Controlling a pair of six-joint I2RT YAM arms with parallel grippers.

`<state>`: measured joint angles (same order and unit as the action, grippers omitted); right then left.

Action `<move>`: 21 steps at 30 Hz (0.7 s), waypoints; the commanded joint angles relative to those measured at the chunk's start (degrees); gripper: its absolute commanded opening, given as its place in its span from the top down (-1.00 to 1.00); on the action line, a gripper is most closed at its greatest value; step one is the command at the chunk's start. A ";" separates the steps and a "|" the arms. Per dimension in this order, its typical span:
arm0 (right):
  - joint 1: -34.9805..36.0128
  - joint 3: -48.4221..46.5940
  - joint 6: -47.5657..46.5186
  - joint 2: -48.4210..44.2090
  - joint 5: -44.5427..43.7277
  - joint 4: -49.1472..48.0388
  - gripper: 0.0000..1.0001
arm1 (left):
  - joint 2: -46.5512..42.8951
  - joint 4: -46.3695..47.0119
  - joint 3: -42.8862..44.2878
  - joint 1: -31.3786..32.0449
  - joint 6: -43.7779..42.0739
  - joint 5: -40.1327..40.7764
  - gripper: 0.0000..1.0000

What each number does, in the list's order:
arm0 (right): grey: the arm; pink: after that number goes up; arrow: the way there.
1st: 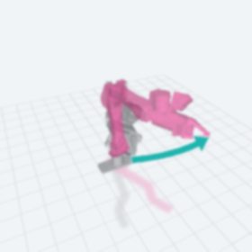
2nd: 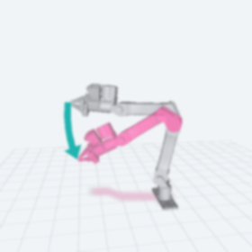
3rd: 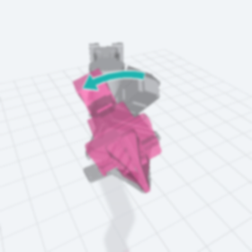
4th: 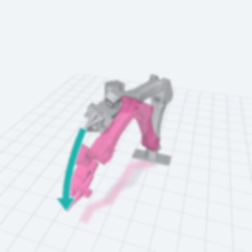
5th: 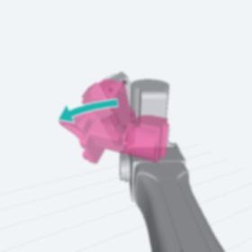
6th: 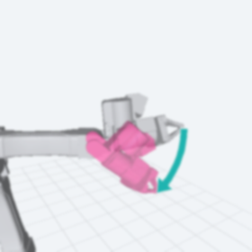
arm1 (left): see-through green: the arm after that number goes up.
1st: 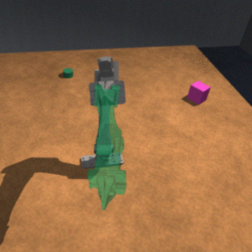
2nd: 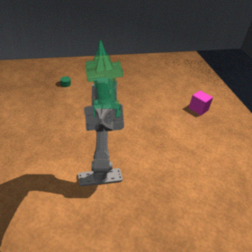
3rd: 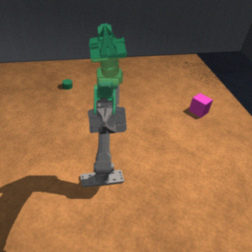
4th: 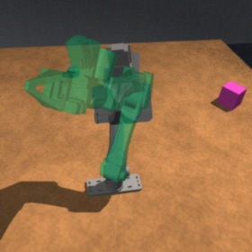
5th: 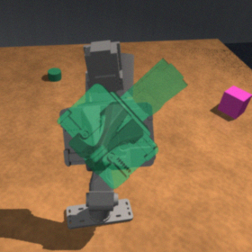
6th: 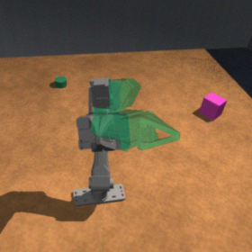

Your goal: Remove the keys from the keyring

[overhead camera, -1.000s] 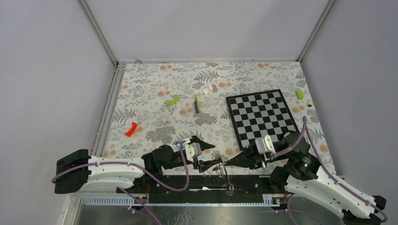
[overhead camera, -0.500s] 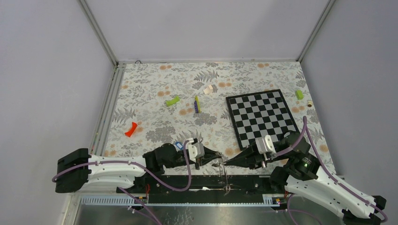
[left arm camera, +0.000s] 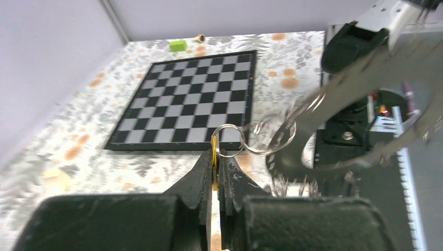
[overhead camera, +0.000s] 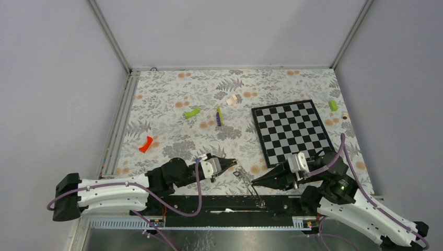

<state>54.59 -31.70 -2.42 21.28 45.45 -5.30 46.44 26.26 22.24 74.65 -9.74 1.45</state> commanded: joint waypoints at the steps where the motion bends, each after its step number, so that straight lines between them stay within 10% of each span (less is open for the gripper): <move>1: -0.10 1.50 2.06 -0.73 -2.37 -3.05 0.66 | -1.98 -6.23 6.20 0.05 -12.36 5.09 1.00; 21: -0.10 0.94 -0.48 -2.19 -14.06 -1.25 0.27 | -3.02 -30.31 22.79 0.14 -50.40 -3.64 1.00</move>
<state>54.59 -29.71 -0.99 20.21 35.51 -5.23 45.08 -0.82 39.18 74.63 -49.17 2.31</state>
